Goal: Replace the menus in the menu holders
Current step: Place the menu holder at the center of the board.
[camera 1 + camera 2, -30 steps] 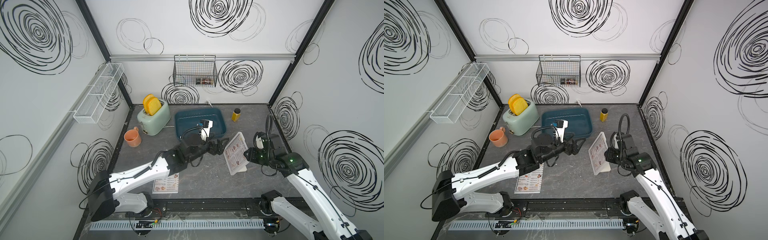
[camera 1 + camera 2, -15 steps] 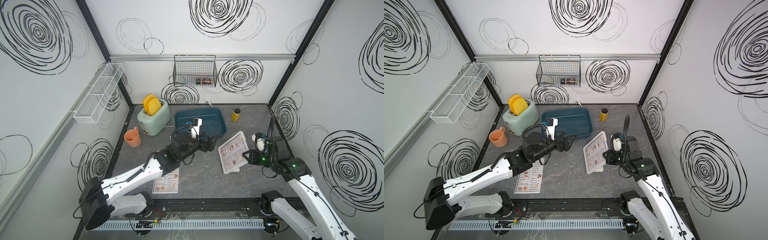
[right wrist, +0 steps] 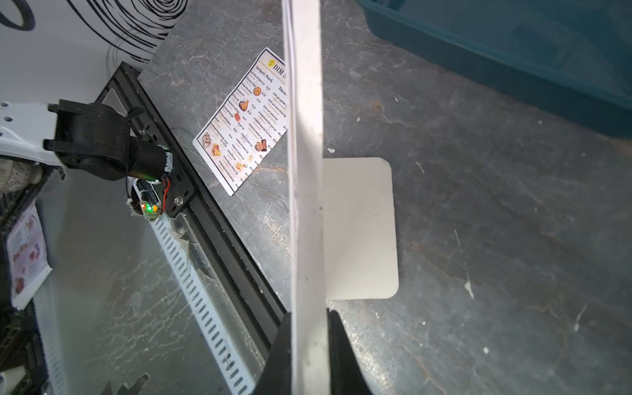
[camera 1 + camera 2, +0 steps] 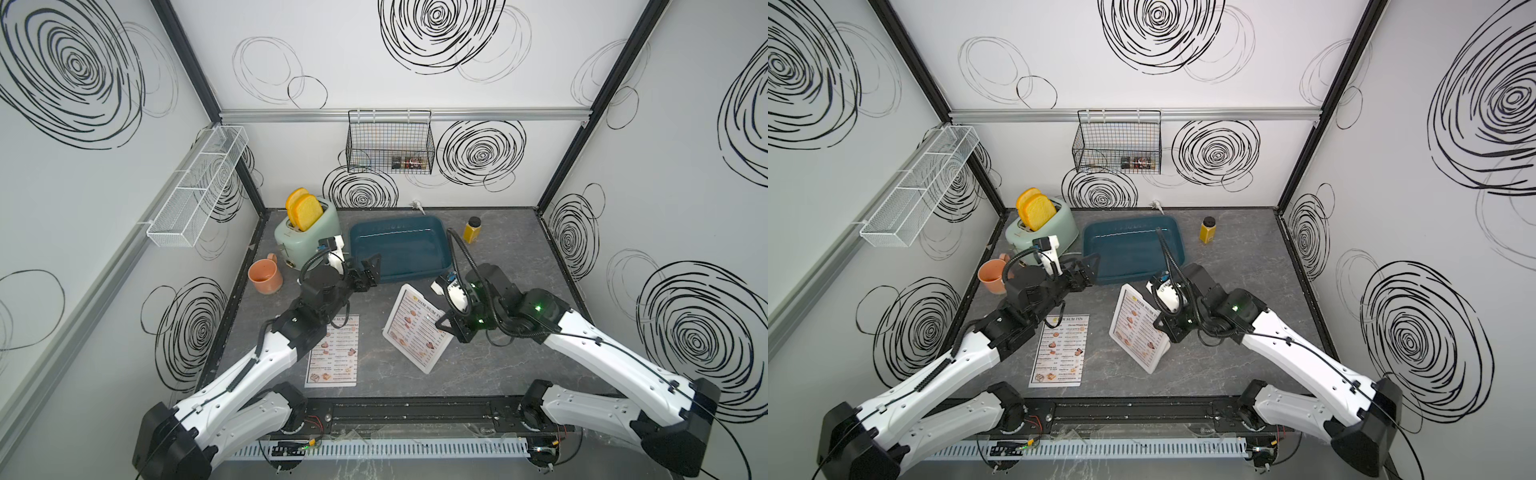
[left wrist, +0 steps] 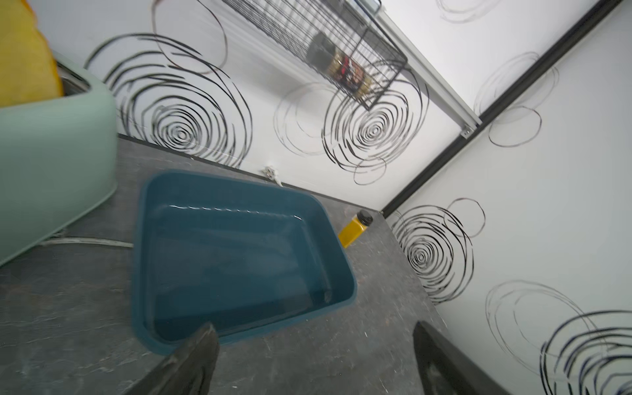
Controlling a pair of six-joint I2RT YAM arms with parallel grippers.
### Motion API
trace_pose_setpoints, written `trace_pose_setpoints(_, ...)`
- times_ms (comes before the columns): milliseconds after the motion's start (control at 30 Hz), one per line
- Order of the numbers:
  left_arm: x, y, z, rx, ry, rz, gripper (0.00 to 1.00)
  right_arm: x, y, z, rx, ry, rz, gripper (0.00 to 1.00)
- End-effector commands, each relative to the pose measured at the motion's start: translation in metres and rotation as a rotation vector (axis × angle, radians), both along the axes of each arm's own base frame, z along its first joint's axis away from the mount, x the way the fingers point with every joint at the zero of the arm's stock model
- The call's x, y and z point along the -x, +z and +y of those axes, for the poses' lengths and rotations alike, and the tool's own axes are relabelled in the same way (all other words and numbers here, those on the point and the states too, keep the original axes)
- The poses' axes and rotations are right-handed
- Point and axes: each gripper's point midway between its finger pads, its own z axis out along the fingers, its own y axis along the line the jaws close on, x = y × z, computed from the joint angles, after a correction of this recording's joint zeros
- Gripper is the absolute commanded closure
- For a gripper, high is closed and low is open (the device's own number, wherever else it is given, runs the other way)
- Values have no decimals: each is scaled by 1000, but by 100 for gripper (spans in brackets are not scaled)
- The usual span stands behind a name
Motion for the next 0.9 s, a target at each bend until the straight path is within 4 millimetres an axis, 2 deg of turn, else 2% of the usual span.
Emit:
trace_pose_setpoints(0,7,-13,34,8,134,37,7,-4,25,19,-34,267,-194,100)
trace_pose_setpoints(133,21,-26,53,10,189,58,7,-16,15,22,-33,404,-180,100)
trace_pose_setpoints(233,29,-33,62,14,217,66,7,-31,7,21,-6,441,-169,100)
trace_pose_setpoints(433,36,-39,74,-14,255,75,7,-42,-16,18,102,486,-84,98)
trace_pose_setpoints(467,36,-41,75,-18,257,76,7,-43,-20,18,117,492,-68,93)
trace_pose_setpoints(500,37,-43,76,-23,261,79,6,-45,-23,17,134,494,-59,84)
trace_pose_setpoints(567,37,-48,78,-44,264,84,6,-55,-25,14,168,465,-89,60)
trace_pose_setpoints(633,36,-53,83,-87,279,85,4,-65,-10,13,155,423,-137,41)
trace_pose_setpoints(667,35,-55,87,-107,290,86,3,-70,1,12,140,397,-161,24)
trace_pose_setpoints(700,33,-55,91,-133,300,80,1,-72,17,11,111,373,-186,15)
trace_pose_setpoints(800,27,-57,107,-217,336,59,4,-78,59,-4,21,260,-273,4)
trace_pose_setpoints(867,21,-61,119,-278,361,46,4,-98,75,-31,-12,74,-358,0)
